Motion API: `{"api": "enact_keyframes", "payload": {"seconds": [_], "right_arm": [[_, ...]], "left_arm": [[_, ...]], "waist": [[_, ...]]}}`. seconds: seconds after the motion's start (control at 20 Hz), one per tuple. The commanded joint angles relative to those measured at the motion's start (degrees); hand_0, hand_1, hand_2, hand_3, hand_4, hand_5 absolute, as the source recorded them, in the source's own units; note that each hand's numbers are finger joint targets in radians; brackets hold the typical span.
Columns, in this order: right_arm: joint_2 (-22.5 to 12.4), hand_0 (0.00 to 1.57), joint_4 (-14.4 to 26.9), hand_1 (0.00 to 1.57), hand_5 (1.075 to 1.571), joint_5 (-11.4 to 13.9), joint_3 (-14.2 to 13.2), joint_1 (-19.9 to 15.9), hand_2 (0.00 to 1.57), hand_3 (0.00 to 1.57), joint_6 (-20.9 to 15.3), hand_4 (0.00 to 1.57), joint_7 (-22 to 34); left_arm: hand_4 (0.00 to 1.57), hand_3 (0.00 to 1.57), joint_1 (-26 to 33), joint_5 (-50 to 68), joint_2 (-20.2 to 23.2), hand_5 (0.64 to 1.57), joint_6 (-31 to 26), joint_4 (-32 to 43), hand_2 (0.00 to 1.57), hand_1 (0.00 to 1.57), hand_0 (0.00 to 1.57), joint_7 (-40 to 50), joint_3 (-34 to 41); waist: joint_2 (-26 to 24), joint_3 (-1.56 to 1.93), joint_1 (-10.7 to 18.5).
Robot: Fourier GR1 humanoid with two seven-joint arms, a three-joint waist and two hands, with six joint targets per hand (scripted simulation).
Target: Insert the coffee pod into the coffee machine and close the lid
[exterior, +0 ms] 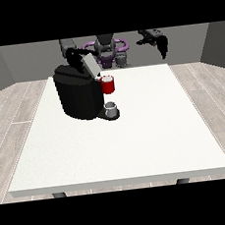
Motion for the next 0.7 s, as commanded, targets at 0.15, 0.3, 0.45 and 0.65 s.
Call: {"api": "enact_keyframes", "payload": {"seconds": [0.15,0.3,0.45,0.65], "right_arm": [[1.7,0.0,1.6,0.0,1.571,0.6,1.5,-4.2,0.0,0.0,0.5,0.0,2.7],[-1.3,0.0,4.5,0.0,1.571,0.6,-0.8,-4.8,0.0,0.0,2.1,0.0,-2.4],[2.8,0.0,2.4,0.0,1.571,2.9,3.3,-2.0,0.0,0.0,0.6,0.08,1.0],[-0.3,0.0,5.6,0.0,1.571,2.9,0.6,-6.7,0.0,0.0,1.3,0.21,0.1]], "left_arm": [[0.0,0.0,-0.8,0.0,1.7,1.571,0.6,3.3,0.0,0.0,0.0,-3.2,1.1],[0.0,0.0,0.2,-0.1,-0.9,1.571,1.6,0.7,0.0,0.0,0.0,-2.8,-1.4],[0.14,0.0,2.5,0.3,0.4,1.571,1.2,3.0,0.0,0.0,0.0,-2.9,-0.2],[0.15,0.0,1.1,0.0,-1.0,1.571,3.0,-0.6,0.0,0.0,0.0,-0.2,-2.0]], "waist": [[1.5,0.16,-0.9],[3.0,0.17,0.7],[-0.6,0.16,-1.0],[0.6,0.18,2.1]]}}
